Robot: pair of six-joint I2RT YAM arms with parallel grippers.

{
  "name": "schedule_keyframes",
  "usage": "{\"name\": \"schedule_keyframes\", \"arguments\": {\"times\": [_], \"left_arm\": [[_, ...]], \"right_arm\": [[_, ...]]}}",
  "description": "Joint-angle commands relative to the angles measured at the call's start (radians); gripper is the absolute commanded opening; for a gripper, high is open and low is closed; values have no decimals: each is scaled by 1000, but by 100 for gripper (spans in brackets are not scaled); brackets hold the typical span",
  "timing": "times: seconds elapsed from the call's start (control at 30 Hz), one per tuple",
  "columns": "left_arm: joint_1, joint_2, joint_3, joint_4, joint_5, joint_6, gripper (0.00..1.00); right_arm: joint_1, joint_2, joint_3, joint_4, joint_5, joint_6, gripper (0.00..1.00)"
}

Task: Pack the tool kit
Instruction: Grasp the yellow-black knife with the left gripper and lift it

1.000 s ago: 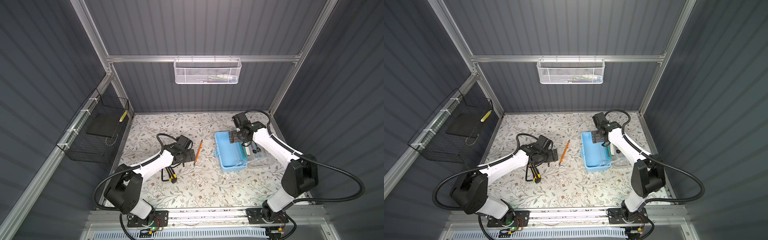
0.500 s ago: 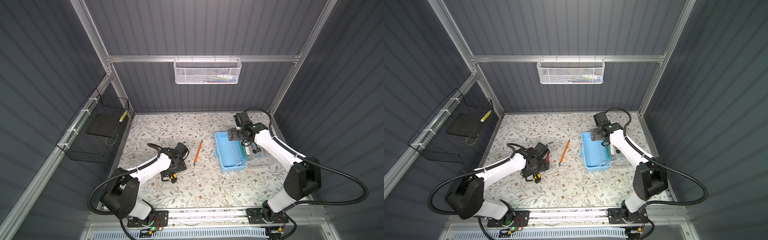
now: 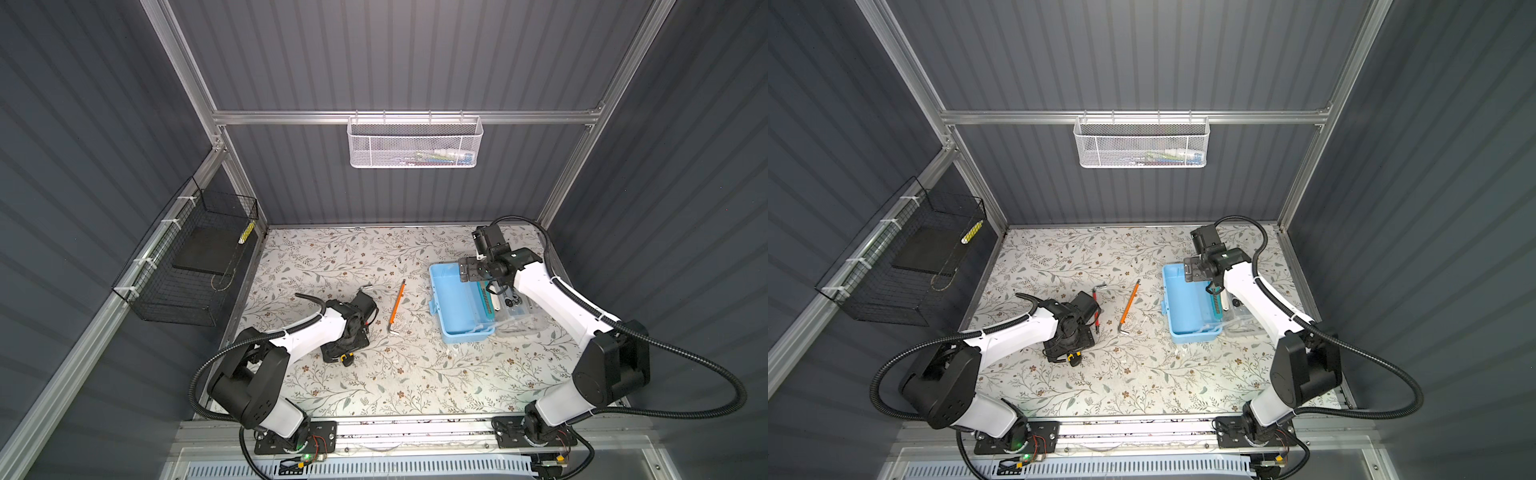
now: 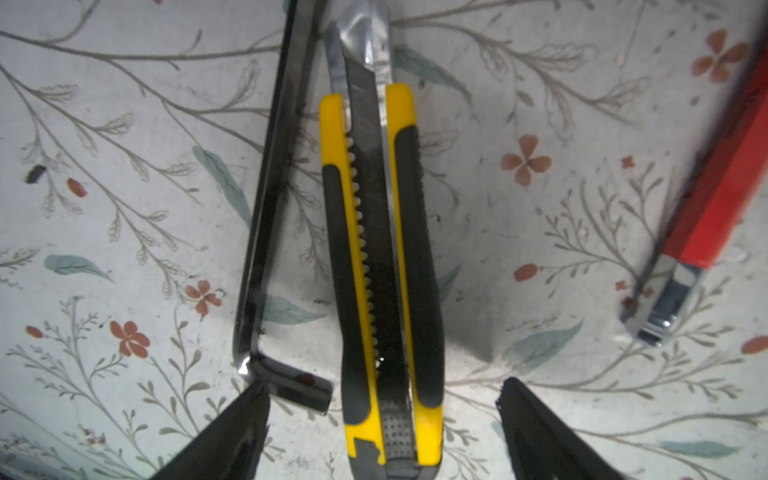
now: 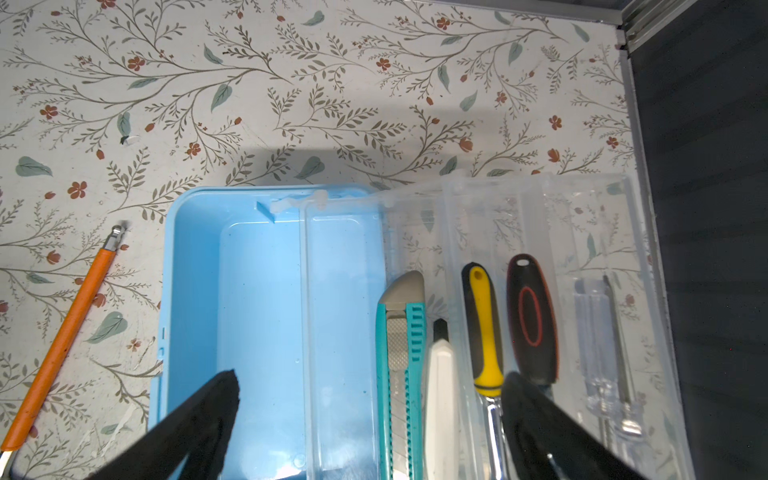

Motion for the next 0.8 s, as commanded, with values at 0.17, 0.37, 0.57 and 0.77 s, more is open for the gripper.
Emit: {"name": "schedule_keyframes", "arguments": {"times": [0.17,0.37,0.57,0.77], "left_arm": [[7,27,-42,40,1,-6,78],[8,70,-49,89,7,6,65],[7,93,-34,99,10,37,47],[7,66,-18,105,1,37,44]], "right_arm": [[-4,-17,-16,-13,19,1,99],[-5,-37,-20,-32,37,-1,99],[-14,-53,-35,-30,21,8,99],[-19,-52,-38,-29,-10,24,99]]}}
